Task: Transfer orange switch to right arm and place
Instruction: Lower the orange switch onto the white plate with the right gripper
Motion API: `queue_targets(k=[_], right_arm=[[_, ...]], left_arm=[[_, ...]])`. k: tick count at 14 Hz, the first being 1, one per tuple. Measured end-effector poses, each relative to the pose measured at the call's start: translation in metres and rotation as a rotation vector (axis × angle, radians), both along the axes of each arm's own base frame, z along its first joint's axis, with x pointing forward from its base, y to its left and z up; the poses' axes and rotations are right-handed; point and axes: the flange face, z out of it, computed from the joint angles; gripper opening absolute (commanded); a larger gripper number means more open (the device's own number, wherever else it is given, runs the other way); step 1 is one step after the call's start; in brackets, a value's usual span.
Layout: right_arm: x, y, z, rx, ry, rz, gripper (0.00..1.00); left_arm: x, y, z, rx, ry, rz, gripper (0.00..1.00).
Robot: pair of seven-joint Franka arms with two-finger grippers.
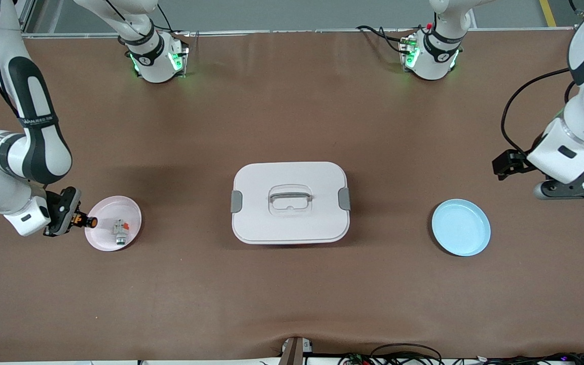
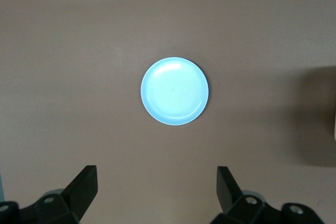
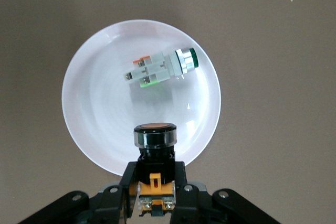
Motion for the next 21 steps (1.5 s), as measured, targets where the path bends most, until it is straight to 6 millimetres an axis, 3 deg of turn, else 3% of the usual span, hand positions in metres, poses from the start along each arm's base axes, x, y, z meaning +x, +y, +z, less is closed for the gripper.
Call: queue_targets(k=[3, 6, 10, 13, 17, 21], right_arm=[[0.002, 0.000, -0.017, 0.003, 0.012, 0.003, 0.00], [0.003, 0.005, -0.036, 0.017, 0.023, 0.001, 0.00], [0.004, 0.012, -0.048, 0.030, 0.027, 0.003, 0.00], [0.005, 0.015, -0.049, 0.038, 0.023, 0.019, 0.00], [0.005, 0.016, -0.060, 0.039, 0.021, 0.037, 0.00], [0.005, 0.016, -0.062, 0.038, 0.019, 0.043, 0.00]], left_arm=[[0.002, 0.026, 0.001, -0.006, 0.002, 0.027, 1.00], [-0.006, 0.025, 0.012, 0.018, -0.004, 0.044, 1.00], [-0.039, 0.030, 0.038, -0.025, -0.005, 0.086, 1.00], [-0.064, 0.040, 0.044, -0.064, -0.001, 0.107, 1.00], [-0.086, 0.029, 0.041, -0.061, -0.010, 0.086, 1.00], [-0.087, 0.024, 0.045, -0.064, -0.029, 0.073, 1.00]])
